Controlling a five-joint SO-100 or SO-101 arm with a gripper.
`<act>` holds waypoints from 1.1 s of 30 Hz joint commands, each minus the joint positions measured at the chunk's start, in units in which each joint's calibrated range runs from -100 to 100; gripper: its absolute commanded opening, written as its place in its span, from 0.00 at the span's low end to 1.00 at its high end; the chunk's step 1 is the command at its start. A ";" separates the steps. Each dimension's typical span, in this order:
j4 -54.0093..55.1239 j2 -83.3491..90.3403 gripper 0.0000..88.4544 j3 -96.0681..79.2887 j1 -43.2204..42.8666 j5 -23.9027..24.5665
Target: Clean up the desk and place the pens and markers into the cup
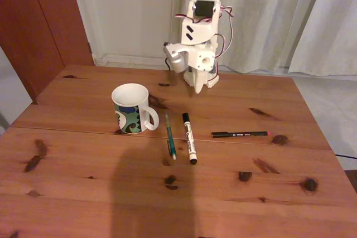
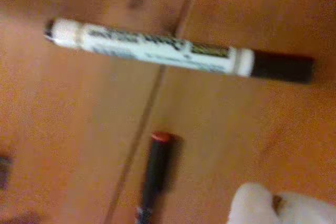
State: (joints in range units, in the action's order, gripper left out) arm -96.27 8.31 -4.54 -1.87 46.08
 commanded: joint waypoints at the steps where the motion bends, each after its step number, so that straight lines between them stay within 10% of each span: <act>1: -2.87 -3.88 0.01 4.90 0.46 0.38; 33: 1.69 -32.18 0.01 26.82 -20.77 16.41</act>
State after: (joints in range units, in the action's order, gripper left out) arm -94.36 -24.32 20.34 -20.35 61.27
